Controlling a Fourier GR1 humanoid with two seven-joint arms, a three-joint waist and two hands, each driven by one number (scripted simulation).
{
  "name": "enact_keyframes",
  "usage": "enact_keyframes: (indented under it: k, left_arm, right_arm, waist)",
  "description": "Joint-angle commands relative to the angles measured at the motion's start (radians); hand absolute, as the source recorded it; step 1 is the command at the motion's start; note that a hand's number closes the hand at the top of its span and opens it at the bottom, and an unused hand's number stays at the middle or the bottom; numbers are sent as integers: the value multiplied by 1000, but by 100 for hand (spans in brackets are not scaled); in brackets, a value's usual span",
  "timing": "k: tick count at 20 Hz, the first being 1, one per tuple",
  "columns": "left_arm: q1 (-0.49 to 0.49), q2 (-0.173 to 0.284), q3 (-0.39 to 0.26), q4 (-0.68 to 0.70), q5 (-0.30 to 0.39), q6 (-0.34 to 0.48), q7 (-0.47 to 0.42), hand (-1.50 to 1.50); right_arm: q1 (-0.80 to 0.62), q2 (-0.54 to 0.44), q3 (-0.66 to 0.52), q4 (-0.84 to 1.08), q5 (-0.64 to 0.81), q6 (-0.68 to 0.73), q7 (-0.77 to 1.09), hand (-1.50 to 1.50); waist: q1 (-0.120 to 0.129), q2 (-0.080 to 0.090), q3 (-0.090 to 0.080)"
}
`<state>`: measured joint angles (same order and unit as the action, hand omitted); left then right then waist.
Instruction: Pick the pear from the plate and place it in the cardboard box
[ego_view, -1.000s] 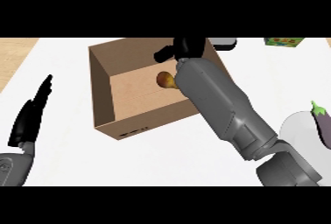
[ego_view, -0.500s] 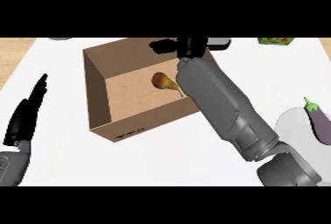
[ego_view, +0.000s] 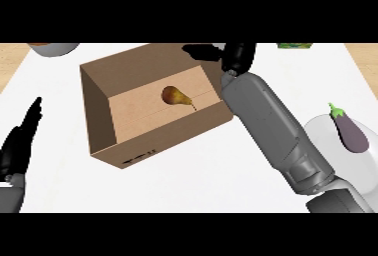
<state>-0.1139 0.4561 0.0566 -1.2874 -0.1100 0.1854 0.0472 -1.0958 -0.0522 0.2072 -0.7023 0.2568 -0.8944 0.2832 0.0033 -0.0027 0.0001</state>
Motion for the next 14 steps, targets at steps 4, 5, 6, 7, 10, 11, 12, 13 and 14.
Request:
enact_keyframes:
  k: [4,5,6,7,10,11,12,13,14]
  left_arm:
    - [7,18,53,35,12,-13,-38,0]
    - [116,-23,10,-95,-8,20,-8,0]
    - [32,-4,27,-47,-11,20,44,0]
    - [80,-5,26,-14,-10,-4,-33,0]
    - [64,-25,11,-86,-25,25,54,0]
    - [95,-7,33,-80,-9,3,6,0]
    - [32,-11,31,-48,-12,2,34,0]
    - [33,-22,32,-39,-15,8,34,0]
    - [82,1,32,-105,-16,-8,30,0]
  right_arm:
    - [331,-119,32,-337,-2,45,25,-150]
    - [314,-195,32,-391,18,91,96,-150]
    - [389,-195,65,-476,19,111,111,-150]
    - [441,-218,64,-525,19,122,117,-150]
    - [563,-320,68,-739,11,188,174,-150]
    - [582,-358,72,-786,22,227,243,-150]
    - [624,-382,79,-847,11,259,222,-150]
    - [677,-411,55,-894,-15,279,224,-150]
    - [732,-440,50,-944,-24,297,209,-150]
  waist:
    - [-37,-6,0]
    - [-27,-13,0]
    - [-47,-14,0]
    - [-36,-9,-1]
    - [-41,-11,0]
    - [-36,-11,-1]
    - [-40,-8,-1]
    - [-36,-6,0]
    - [-28,-7,0]
